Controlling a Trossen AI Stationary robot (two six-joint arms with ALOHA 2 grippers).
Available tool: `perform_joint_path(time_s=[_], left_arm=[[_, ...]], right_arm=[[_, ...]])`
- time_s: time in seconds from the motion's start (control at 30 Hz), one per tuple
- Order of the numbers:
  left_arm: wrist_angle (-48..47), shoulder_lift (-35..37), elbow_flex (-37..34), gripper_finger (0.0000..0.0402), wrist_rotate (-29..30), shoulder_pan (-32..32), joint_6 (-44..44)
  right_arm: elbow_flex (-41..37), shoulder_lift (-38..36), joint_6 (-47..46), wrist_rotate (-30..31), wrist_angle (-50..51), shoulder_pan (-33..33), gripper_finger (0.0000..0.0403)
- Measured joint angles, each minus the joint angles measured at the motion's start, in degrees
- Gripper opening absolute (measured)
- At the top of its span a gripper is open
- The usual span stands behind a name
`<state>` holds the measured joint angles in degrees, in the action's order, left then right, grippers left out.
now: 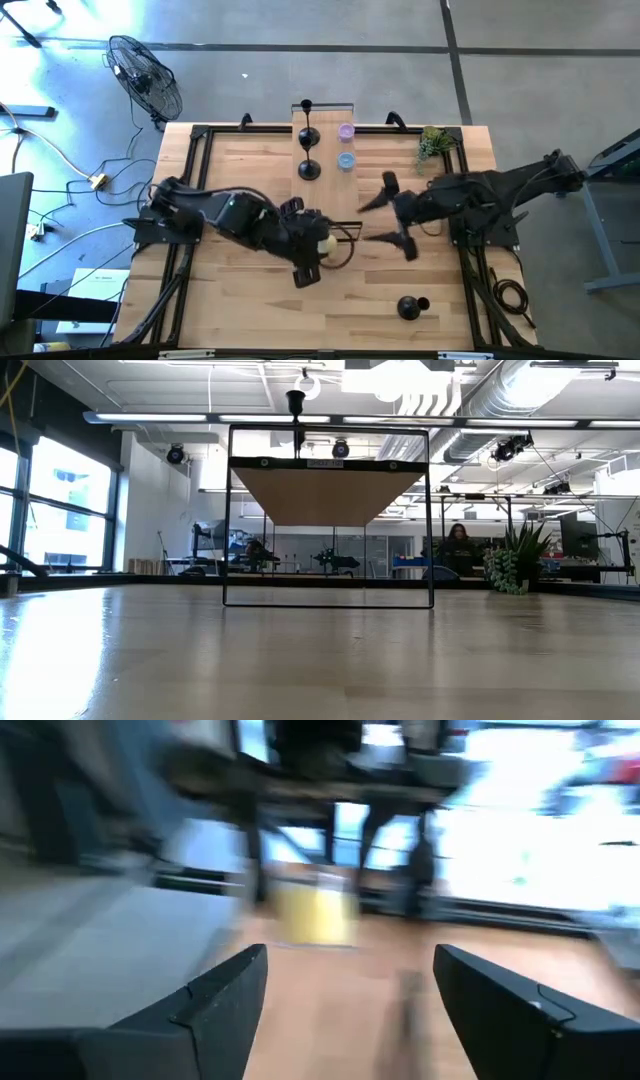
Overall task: Pick & Place candle stick holders
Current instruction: Put the yellow scented candle on the shelf
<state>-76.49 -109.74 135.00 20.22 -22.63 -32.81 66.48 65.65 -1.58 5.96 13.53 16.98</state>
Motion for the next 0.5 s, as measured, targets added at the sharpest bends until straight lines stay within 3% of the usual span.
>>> perform_joint_path(time_s=[0.1, 0.5], left_arm=[[-0.1, 0.4, 0.0, 0.0223, -1.9, 2.0, 0.0], [-2.0, 0.6, 0.0, 0.0223, -7.7, 10.4, 1.3]], right_arm=[[0.0, 1.4, 1.8, 7.5, 0.0, -0.4, 0.0281], [0.0, 6.4, 0.0, 5.0, 1.5, -1.2, 0.0281]])
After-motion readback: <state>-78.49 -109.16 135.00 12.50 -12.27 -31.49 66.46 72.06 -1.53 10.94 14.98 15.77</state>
